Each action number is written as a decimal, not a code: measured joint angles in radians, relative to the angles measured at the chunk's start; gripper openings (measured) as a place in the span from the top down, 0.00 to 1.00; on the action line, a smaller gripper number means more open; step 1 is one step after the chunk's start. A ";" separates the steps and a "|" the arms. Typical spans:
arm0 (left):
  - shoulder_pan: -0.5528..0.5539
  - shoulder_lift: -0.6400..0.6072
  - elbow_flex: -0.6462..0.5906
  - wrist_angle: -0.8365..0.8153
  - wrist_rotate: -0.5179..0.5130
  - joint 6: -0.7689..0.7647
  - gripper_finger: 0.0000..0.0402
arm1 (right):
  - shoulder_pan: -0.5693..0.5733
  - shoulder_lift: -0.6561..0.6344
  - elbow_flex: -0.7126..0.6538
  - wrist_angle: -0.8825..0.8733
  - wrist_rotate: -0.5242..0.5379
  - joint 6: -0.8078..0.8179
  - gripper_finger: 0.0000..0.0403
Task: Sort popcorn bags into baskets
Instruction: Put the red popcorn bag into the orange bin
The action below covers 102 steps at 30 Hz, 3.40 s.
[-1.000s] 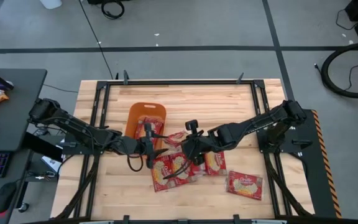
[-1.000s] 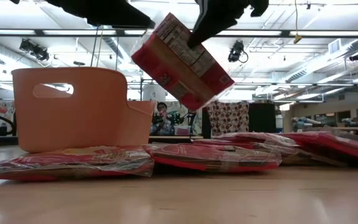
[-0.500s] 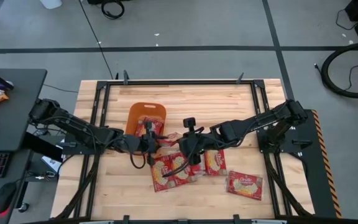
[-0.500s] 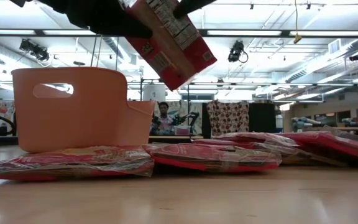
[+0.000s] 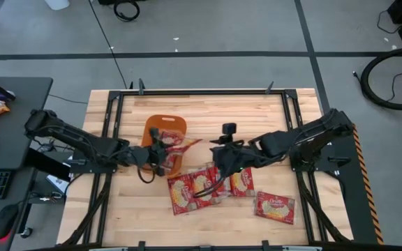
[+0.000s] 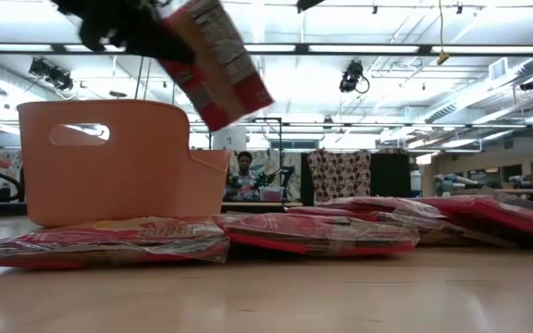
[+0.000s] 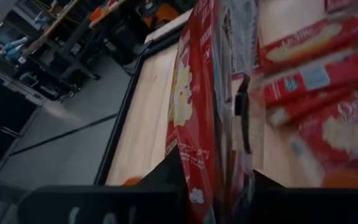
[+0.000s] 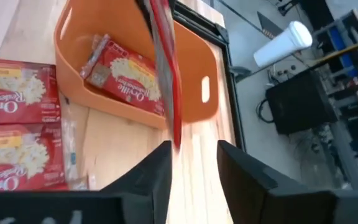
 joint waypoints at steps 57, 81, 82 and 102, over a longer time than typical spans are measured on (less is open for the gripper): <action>-0.020 0.031 0.145 -0.197 0.101 -0.370 0.52 | 0.183 -0.053 -0.379 0.073 -0.265 0.584 0.65; 0.010 0.215 0.145 0.028 0.086 -0.315 0.52 | 0.254 0.083 -0.454 -0.216 -0.710 0.987 0.65; 0.011 0.215 0.145 0.035 0.086 -0.309 0.52 | 0.257 0.083 -0.454 -0.224 -0.745 1.003 0.65; 0.011 0.215 0.145 0.024 0.084 -0.312 0.52 | 0.217 0.092 -0.667 -0.205 -0.969 1.139 0.65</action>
